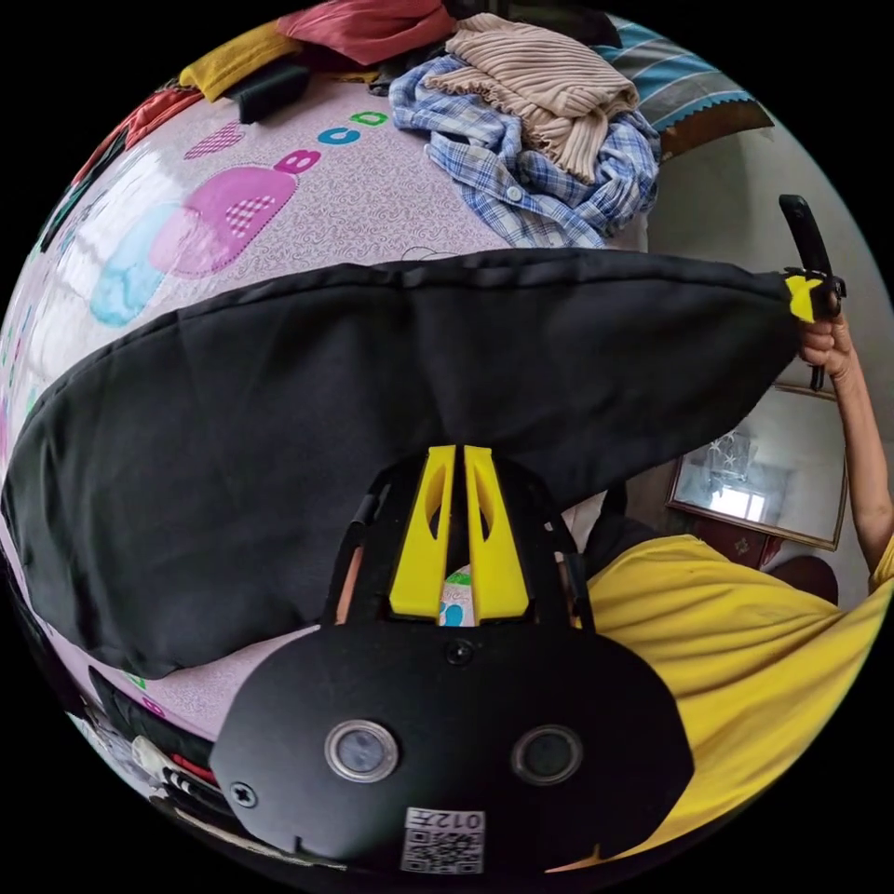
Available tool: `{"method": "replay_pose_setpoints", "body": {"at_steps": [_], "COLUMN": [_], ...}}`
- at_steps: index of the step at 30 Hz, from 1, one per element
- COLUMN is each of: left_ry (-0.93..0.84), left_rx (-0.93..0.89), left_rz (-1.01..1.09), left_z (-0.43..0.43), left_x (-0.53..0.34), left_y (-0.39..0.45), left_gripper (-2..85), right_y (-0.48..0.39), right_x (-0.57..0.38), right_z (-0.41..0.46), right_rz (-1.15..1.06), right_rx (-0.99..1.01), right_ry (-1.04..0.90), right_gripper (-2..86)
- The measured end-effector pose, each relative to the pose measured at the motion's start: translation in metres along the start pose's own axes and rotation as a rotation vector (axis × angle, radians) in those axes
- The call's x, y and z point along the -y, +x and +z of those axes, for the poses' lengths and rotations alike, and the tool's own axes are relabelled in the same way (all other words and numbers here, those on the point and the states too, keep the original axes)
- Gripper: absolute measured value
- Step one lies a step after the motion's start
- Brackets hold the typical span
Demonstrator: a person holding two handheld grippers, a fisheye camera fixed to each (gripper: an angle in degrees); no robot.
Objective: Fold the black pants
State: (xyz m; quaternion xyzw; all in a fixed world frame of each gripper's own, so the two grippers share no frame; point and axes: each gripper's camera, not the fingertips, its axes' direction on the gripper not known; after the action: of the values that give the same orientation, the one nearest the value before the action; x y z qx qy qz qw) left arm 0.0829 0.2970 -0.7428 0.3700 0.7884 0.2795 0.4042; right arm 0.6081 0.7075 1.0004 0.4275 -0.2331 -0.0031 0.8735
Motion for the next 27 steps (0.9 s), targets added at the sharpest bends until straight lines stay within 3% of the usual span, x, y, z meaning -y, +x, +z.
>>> {"method": "replay_pose_setpoints", "body": {"at_steps": [8, 14, 18, 21, 27], "left_ry": [0.141, 0.286, 0.412, 0.444, 0.465], "left_rx": [-0.185, -0.395, -0.525, -0.523, -0.481], "left_rz": [-0.043, -0.163, -0.33, -0.444, -0.661], "left_z": [-0.029, -0.05, -0.06, -0.065, -0.071], "left_x": [-0.042, -0.091, -0.144, -0.184, -0.259], "left_y": [-0.034, -0.085, -0.141, -0.176, -0.222], "left_gripper": [0.2, 0.2, 0.3, 0.3, 0.5], "right_y": [-0.04, -0.081, -0.104, -0.116, -0.117], "right_x": [0.065, 0.132, 0.18, 0.223, 0.298], "right_z": [0.035, 0.099, 0.142, 0.182, 0.26], "right_rz": [0.008, 0.071, 0.12, 0.172, 0.26], "right_rx": [0.429, 0.593, 0.584, 0.53, 0.187], "right_ry": [0.099, 0.136, 0.164, 0.181, 0.152], "right_gripper": [1.2, 1.2, 1.4, 1.9, 4.9]}}
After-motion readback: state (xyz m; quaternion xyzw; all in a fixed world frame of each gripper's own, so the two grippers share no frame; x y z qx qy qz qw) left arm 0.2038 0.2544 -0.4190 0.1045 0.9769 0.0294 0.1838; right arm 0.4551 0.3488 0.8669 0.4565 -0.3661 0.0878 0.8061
